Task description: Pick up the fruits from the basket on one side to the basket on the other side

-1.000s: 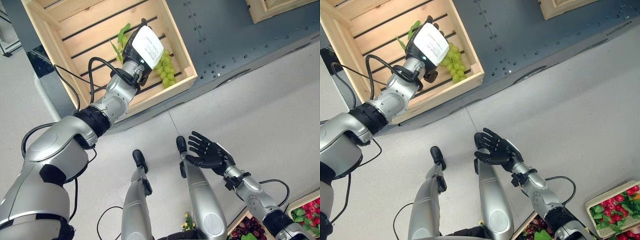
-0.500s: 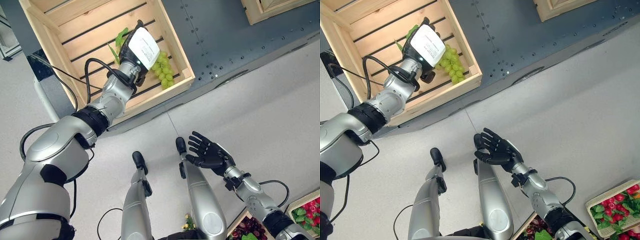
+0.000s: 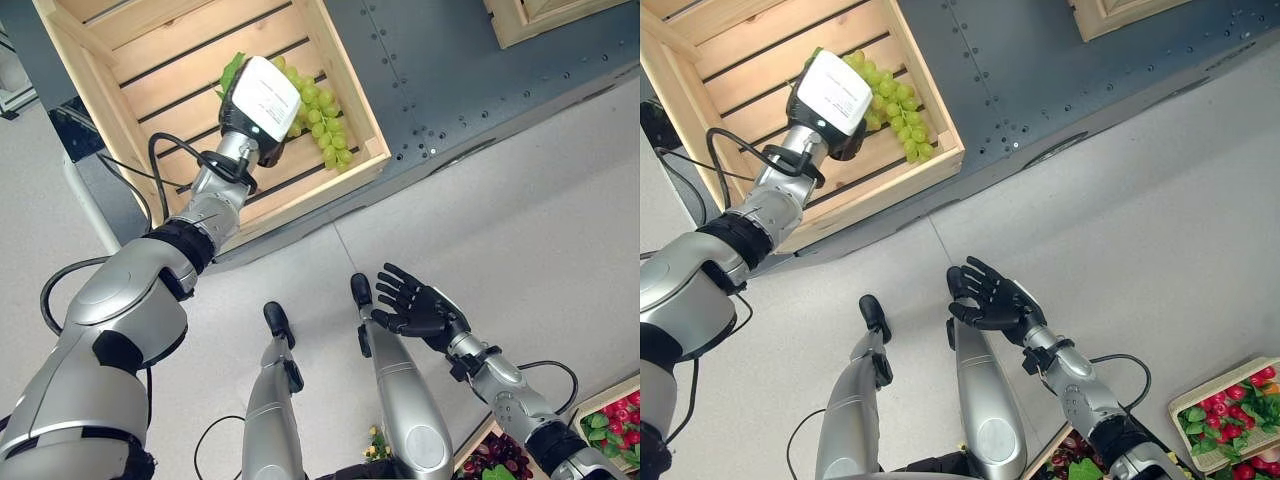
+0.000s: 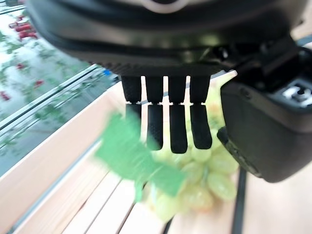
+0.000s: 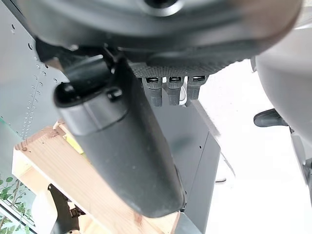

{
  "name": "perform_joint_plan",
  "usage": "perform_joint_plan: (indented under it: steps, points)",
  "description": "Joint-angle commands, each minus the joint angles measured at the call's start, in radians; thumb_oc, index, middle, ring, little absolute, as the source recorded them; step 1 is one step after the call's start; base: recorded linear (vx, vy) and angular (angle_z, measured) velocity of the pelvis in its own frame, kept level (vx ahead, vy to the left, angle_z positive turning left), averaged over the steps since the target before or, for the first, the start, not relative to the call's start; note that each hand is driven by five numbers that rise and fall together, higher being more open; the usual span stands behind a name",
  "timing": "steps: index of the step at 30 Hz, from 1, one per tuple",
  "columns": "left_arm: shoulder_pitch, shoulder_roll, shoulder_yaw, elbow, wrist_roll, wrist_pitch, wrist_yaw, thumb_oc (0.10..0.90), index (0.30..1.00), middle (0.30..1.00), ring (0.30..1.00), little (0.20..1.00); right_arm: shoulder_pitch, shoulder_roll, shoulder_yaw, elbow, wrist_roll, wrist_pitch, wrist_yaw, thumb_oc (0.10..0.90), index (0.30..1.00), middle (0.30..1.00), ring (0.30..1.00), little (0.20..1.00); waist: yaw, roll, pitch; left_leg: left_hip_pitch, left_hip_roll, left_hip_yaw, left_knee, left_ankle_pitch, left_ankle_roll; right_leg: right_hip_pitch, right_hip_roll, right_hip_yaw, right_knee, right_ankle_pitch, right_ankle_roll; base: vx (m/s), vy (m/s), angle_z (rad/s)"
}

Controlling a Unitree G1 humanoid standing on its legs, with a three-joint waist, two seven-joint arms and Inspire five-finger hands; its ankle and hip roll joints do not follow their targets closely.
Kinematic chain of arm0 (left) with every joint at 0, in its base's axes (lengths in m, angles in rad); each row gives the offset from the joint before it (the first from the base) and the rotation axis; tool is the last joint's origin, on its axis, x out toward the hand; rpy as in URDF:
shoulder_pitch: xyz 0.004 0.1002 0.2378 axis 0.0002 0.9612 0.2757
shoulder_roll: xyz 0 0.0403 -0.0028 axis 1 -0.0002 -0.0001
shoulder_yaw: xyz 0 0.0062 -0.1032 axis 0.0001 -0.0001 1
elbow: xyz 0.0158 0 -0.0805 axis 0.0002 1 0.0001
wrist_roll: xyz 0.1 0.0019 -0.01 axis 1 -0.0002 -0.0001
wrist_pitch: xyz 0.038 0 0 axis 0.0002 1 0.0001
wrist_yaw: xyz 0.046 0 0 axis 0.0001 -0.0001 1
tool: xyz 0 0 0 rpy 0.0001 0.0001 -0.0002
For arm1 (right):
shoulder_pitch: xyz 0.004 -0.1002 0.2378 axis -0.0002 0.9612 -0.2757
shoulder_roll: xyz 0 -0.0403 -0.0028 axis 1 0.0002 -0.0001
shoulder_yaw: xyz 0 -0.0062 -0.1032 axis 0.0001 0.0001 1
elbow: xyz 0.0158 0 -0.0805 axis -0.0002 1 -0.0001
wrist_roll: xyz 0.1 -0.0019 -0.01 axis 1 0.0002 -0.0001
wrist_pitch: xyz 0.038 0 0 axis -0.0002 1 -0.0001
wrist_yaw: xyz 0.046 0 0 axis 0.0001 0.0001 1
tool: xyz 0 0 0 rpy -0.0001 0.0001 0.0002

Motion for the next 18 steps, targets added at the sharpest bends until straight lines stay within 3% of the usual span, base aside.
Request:
perform_joint_plan:
  steps: [1, 9, 18]
  points:
    - [-0.057, 0.048, 0.133, 0.043, -0.029, 0.043, 0.115, 0.400, 0.300, 0.300, 0.300, 0.300, 0.028, 0.008, -0.012, -0.060, 0.023, -0.048, 0.028, 0.800, 0.900, 0.900, 0.900, 0.900, -0.032, -0.047, -0.009, -0.069, 0.011, 0.009, 0.150, -0.073, 0.013, 0.073, 0.012, -0.028, -0.118, 0.062, -0.010, 0.00, 0.000, 0.00]
    - [-0.059, 0.051, 0.148, 0.047, -0.112, -0.007, 0.211, 0.400, 0.300, 0.300, 0.300, 0.300, 0.029, 0.011, -0.014, -0.073, 0.014, -0.043, 0.022, 0.800, 0.900, 0.900, 0.900, 0.900, -0.029, -0.049, -0.009, -0.070, 0.006, 0.007, 0.146, -0.072, 0.016, 0.071, 0.011, -0.025, -0.120, 0.064, -0.011, 0.00, 0.000, 0.00]
    - [-0.022, 0.105, 0.242, -0.043, -0.153, -0.078, 0.358, 0.400, 0.300, 0.300, 0.300, 0.300, 0.062, 0.005, -0.031, -0.088, 0.003, -0.062, 0.025, 0.800, 0.900, 0.900, 0.900, 0.900, -0.011, -0.036, -0.009, -0.063, -0.002, -0.003, 0.130, -0.067, 0.016, 0.077, 0.008, -0.027, -0.124, 0.060, -0.011, 0.00, 0.000, 0.00]
